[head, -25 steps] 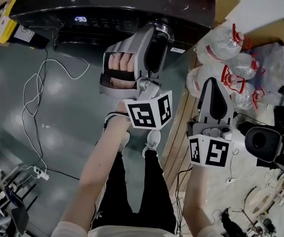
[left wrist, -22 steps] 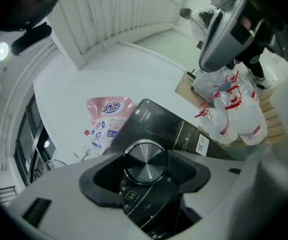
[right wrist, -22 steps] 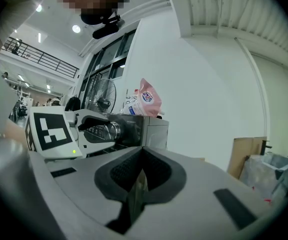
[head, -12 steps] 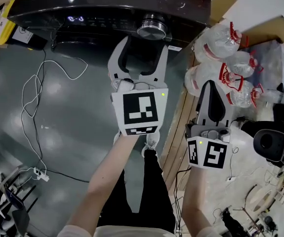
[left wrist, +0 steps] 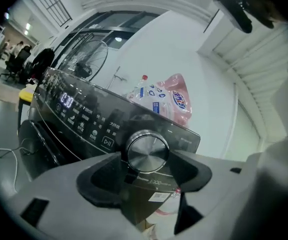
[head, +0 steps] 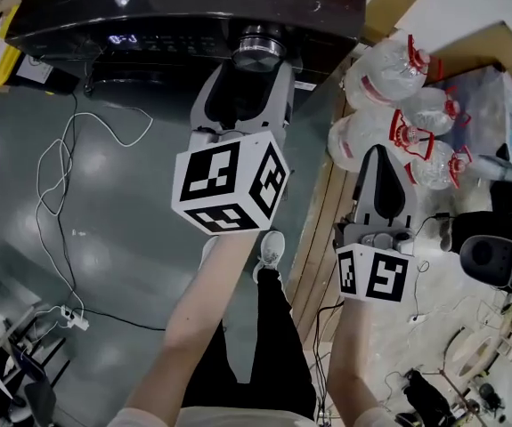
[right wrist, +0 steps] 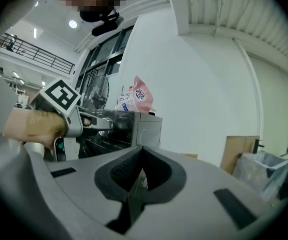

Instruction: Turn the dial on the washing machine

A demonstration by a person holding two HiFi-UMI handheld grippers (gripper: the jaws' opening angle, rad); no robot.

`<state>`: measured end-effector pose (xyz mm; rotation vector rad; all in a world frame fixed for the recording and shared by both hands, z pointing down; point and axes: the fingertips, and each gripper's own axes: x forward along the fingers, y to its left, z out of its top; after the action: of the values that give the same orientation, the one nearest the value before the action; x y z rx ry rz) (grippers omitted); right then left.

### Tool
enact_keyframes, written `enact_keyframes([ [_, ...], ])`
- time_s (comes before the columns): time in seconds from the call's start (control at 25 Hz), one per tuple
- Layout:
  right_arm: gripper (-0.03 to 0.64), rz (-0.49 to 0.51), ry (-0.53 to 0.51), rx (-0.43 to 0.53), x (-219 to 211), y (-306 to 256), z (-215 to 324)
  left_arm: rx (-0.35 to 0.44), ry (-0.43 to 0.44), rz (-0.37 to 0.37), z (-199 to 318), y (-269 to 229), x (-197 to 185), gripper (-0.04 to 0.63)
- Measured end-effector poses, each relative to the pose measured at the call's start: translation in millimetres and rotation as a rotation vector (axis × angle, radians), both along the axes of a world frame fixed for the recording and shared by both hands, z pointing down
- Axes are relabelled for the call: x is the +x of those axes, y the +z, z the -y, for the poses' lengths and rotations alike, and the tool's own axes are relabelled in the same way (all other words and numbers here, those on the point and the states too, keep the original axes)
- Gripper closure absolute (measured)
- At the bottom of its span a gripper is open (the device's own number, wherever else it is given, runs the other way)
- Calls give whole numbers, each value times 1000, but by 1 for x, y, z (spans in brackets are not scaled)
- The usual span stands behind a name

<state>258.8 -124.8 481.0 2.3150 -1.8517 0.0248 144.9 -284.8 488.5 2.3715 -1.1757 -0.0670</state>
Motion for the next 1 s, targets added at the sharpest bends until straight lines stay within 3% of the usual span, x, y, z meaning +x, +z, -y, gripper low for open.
enact_keyframes([
  [0.24,614,3,2,-21,0,7,-4,-57,-5,-84,-1,2,5,327],
  [0.4,614,3,-2,-25,0,9,-4,-30,8,-57,0,3,5,329],
  [0.8,614,10,17,-45,4,14,-12,233,43,326,-2,1,7,330],
  [1.0,614,4,13,-44,4,13,-12,335,61,464,-2,1,8,330],
])
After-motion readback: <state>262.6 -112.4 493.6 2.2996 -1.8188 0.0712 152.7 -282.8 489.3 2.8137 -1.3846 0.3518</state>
